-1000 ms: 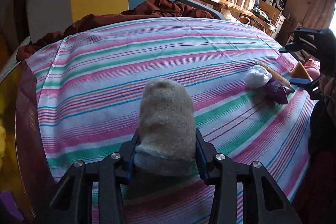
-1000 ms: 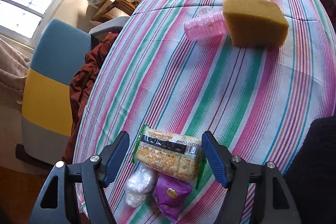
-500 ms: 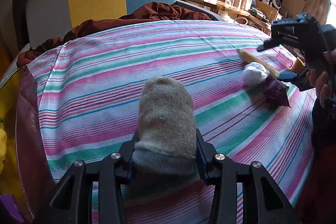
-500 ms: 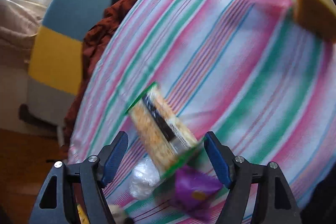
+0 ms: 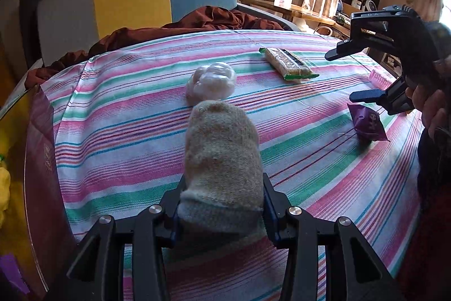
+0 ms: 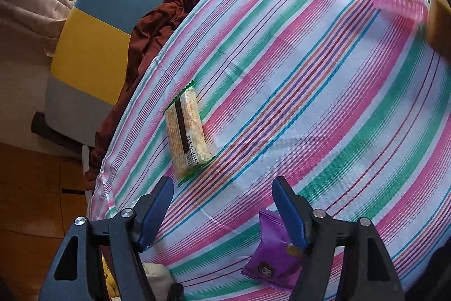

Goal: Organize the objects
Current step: 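Hold the sock with the left tool while the right tool grasps the purple snack bag, then carry the sock into the gold box and open the left tool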

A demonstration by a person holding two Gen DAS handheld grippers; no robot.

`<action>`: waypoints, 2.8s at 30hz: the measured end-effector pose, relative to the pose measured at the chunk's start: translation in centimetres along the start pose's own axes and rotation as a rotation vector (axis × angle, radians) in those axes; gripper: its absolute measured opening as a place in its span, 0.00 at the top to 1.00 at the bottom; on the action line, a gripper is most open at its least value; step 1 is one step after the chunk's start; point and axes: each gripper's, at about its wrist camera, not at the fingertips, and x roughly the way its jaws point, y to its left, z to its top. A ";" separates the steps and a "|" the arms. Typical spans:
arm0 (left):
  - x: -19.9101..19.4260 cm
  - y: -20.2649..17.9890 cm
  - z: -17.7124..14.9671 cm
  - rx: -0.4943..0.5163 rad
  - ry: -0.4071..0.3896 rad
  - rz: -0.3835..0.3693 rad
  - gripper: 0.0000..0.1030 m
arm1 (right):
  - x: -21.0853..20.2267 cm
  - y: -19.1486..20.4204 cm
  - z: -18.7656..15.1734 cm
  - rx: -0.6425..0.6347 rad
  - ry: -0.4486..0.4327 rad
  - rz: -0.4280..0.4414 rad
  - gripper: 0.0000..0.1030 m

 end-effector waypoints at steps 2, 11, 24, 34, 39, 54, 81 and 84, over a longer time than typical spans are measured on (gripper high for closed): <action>0.0 0.0 -0.1 0.001 -0.003 0.000 0.56 | -0.1 -0.2 -0.3 0.000 0.009 -0.031 0.28; 0.1 0.1 -0.3 -0.006 -0.019 -0.011 0.56 | -0.6 -1.1 -1.0 0.000 0.039 -0.171 0.31; 0.1 0.6 -0.2 -0.034 -0.024 -0.048 0.56 | -2.9 -0.8 -4.6 -0.033 0.093 -0.259 0.32; 0.0 0.9 -0.3 -0.043 -0.026 -0.061 0.56 | -0.3 0.8 -4.7 -0.145 0.028 -0.291 0.55; 0.0 0.7 -0.3 -0.036 -0.025 -0.054 0.56 | 1.2 3.1 -5.7 -0.333 0.040 -0.405 0.63; -0.2 0.1 -0.2 -0.004 -0.015 -0.001 0.58 | 2.5 5.3 -6.3 -0.460 0.091 -0.340 0.63; -12.6 4.5 1.1 -0.134 -0.170 0.138 0.60 | 5.3 8.0 -8.8 -0.656 0.131 -0.354 0.63; -14.1 6.3 0.9 -0.168 -0.186 0.167 0.59 | 6.1 8.6 -9.3 -0.691 0.130 -0.382 0.63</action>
